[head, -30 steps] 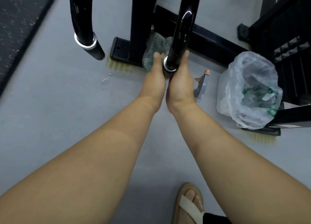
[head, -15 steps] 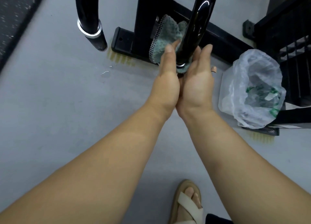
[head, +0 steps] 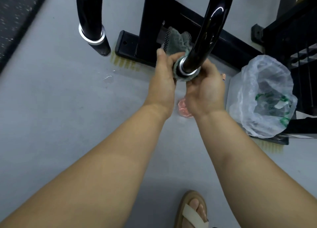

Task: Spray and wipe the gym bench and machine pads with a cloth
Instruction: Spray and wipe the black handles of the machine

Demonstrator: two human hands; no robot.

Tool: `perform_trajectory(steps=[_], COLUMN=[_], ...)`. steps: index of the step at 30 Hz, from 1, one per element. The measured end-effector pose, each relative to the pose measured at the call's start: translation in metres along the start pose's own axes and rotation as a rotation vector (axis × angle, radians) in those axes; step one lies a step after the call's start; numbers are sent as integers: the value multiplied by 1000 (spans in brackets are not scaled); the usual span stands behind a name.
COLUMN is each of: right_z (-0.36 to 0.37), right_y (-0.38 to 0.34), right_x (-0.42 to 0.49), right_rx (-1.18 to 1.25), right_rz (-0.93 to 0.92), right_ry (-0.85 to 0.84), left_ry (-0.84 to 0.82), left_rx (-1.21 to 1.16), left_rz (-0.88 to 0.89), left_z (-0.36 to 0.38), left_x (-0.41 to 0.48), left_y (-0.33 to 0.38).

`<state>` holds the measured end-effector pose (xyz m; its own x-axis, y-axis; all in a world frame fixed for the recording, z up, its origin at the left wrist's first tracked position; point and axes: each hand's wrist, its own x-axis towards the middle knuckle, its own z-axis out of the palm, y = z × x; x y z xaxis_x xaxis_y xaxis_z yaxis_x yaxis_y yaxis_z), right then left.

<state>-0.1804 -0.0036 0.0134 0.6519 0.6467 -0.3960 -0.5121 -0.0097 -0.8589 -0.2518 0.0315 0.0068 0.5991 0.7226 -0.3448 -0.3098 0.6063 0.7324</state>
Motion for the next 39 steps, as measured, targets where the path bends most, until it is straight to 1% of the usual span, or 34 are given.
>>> perform_trajectory(steps=[1,3,5,7,9,11,13,15,18,21,23,26,28,33,35,39], right_z=[-2,-5,1,8,10,12,12,13,15,17,18,18,15,7,6,4], right_y=[0,3,5,8,13,15,15,11,4,-3,-3,1,6,19,19,26], right_x=[-1,1,5,11,17,20,18,10,-5,-15,-17,-12,-4,21,30,44], right_rx=[-13,-114,-187,-254,-251,-210,-150,-82,-15,-14,-46,-82,-95,-214,-236,-164], right_rz=[-25,-65,-59,-22,46,95,103,73,28,37,45,67,90,132,163,200], right_ry=[-1,-30,-24,22,58,83,76,31,-14,12,4,6,16,53,83,94], left_ry=[28,77,90,85,73,82,81,58,1,19,-9,-59,-30,81,88,130], left_rx=[17,93,158,182,187,133,84,43,-63,-138,-190,-190,-146,-75,-65,-60], left_rz=[1,17,33,-15,-93,-136,-158,-129,-30,-8,1,-46,-57,-156,-206,-285], left_z=[-2,-6,-8,-8,-7,-7,-7,-5,3,15,22,22,11,-7,-9,-10], left_x=[0,7,16,23,26,25,23,15,3,-6,-7,-5,7,40,47,49], left_y=[2,1,-1,-5,-13,-18,-17,-11,-4,3,2,-1,-8,-29,-35,-34])
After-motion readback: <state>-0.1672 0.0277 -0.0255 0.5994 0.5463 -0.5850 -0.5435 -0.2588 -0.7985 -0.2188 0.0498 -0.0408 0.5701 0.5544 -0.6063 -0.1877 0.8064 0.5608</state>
